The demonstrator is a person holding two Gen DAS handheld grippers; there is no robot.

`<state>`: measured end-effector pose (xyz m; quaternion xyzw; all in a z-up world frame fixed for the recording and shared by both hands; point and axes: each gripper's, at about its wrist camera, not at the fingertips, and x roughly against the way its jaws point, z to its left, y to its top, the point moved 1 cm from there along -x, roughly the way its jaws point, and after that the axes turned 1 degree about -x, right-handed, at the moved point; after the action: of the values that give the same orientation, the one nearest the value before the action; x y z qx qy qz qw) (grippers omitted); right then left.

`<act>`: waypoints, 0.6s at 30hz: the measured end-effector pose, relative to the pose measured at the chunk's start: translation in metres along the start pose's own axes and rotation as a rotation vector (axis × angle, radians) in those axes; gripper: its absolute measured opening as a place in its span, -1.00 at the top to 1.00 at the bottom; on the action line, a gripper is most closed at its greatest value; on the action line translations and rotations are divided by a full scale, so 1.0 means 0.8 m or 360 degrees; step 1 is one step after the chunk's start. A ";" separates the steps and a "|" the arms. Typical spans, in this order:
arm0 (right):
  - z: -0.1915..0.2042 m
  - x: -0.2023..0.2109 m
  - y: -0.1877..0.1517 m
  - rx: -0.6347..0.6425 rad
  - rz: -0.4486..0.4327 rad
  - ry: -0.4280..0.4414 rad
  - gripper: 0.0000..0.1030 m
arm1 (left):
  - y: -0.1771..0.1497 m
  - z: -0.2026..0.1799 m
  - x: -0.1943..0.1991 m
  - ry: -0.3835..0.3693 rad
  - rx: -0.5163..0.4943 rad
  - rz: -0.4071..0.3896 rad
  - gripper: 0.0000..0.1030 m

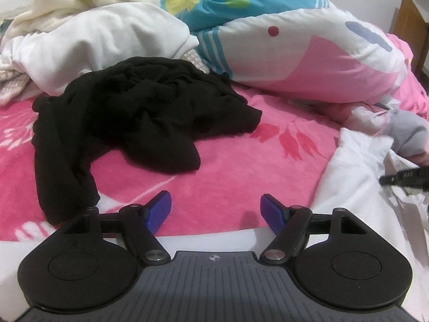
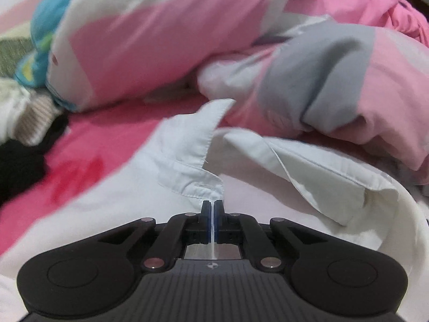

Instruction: Fold clothes

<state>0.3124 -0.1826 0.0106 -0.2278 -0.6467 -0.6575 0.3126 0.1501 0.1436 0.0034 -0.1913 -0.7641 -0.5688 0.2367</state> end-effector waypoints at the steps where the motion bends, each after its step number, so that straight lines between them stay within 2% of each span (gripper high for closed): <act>1: 0.000 -0.006 -0.003 0.0014 0.0012 -0.0038 0.97 | 0.001 0.001 0.000 0.0006 0.0007 -0.0003 -0.45; 5: -0.005 -0.002 -0.001 -0.0028 -0.0027 -0.0136 0.88 | 0.004 0.010 0.001 0.0037 0.0050 -0.0018 -0.45; 9: -0.033 0.033 0.004 -0.0214 -0.0050 -0.0124 0.88 | 0.008 0.019 0.002 0.0068 0.0094 -0.0033 -0.45; 11: -0.050 0.056 0.004 -0.0327 -0.0006 -0.0065 0.87 | 0.010 0.023 0.003 0.0084 0.0115 -0.0041 -0.45; 15: -0.066 0.095 -0.020 -0.0501 0.0203 0.0164 0.86 | 0.014 0.032 0.004 0.0115 0.0159 -0.0056 -0.45; 18: -0.060 0.119 -0.047 -0.0525 0.0343 0.0280 0.69 | 0.017 0.040 0.004 0.0119 0.0206 -0.0072 -0.46</act>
<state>0.2240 -0.2429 0.0478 -0.2854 -0.4725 -0.7345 0.3948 0.1507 0.1784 0.0078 -0.1371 -0.7940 -0.5302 0.2640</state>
